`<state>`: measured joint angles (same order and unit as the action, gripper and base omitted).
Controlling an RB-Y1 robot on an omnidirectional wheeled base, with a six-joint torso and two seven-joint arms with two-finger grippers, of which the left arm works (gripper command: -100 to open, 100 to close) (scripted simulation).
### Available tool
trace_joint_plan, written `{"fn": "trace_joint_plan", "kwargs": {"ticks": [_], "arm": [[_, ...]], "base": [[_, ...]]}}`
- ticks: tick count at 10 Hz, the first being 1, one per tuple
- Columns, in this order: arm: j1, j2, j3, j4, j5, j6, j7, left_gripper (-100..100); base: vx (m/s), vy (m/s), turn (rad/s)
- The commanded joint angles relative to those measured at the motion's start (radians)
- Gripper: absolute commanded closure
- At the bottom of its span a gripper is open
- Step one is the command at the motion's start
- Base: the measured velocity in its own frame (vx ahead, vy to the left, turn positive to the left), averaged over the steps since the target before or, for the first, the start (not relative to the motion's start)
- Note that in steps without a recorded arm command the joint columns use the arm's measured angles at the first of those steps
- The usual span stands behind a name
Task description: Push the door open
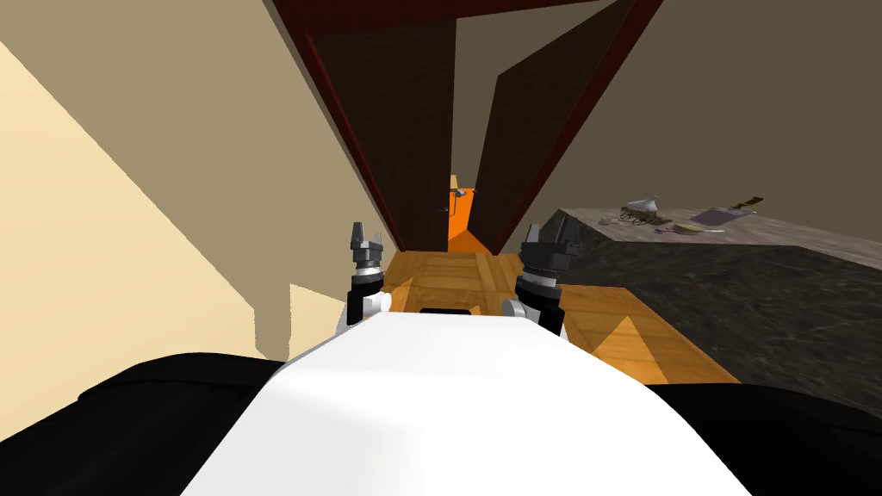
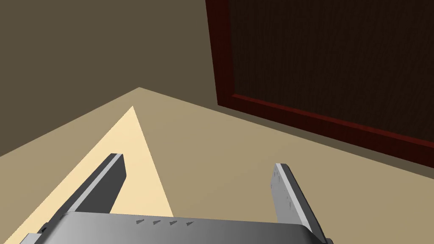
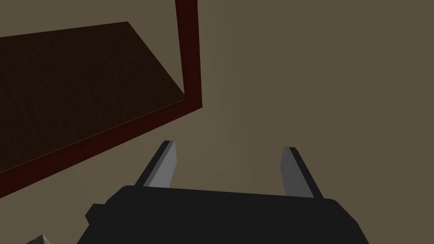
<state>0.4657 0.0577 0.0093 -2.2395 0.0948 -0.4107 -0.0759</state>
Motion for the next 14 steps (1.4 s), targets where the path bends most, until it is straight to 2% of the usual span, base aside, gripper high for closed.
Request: {"fn": "trace_joint_plan", "kwargs": {"ticks": [1, 14], "arm": [[-0.017, 0.006, 0.000, 0.038, -0.002, -0.007, 0.005, -100], [-0.107, 0.030, -0.015, 0.281, -0.021, -0.066, 0.038, -100]], "base": [[0.137, -0.039, 0.013], [0.096, -0.025, 0.011]]}}
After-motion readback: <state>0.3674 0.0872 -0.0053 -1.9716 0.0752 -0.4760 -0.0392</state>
